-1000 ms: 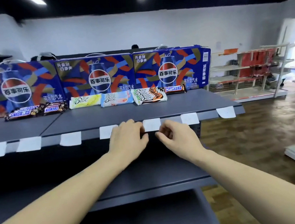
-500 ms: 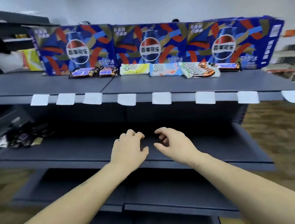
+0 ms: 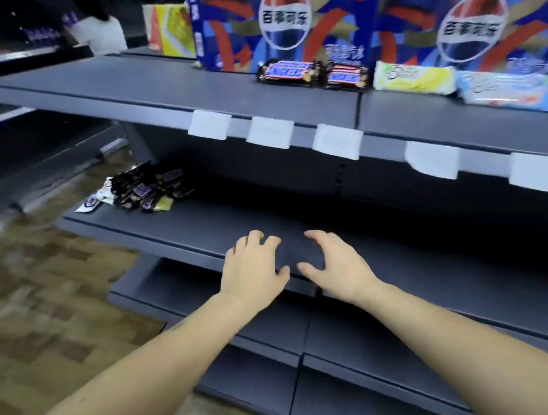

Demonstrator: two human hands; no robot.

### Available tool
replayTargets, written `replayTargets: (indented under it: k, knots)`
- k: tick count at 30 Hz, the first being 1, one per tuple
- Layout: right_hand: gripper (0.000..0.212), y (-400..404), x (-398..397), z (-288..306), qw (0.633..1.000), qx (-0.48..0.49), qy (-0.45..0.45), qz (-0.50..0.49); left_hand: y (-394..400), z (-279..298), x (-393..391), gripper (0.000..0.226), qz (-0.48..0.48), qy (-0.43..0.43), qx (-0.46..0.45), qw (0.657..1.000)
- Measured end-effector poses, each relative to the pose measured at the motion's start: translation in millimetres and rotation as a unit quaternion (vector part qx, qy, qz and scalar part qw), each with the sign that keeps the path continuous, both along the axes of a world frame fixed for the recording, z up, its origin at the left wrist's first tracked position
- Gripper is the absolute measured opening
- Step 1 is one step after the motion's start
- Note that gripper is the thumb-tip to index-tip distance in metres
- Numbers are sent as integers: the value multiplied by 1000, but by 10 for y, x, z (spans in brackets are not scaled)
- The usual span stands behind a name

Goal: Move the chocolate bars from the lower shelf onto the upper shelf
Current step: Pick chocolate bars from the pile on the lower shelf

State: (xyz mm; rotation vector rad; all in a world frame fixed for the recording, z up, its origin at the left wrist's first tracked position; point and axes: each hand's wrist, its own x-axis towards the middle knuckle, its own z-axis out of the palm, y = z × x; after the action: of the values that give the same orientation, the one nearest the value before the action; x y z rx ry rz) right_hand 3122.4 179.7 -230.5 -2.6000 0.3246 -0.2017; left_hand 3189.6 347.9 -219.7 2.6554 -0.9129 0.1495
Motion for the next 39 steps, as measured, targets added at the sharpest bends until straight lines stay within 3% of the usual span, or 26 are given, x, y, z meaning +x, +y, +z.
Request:
replayTargets:
  k: [15,23,28,32,39]
  knots:
    - [62,1020,2137,-413,995,-7,41,86,1175,-422,1842,49,114,48,39,992]
    - [62,1398,3112,-899,995,-23,29,97,1390,-876,2677,46,116,98,37,988]
    - [65,1403,3480,-1120,996,-38,-24,77,1242,-1090,2912,49,139,16,25,990]
    - [67,1351,3815,-1154,992,-106,-41,56,978,-1217,2993,55,157,-77,81,981]
    - [51,1286,3982,-1201,989,-118,-57,61,861,-1241,2989,50,174,-89,102,975]
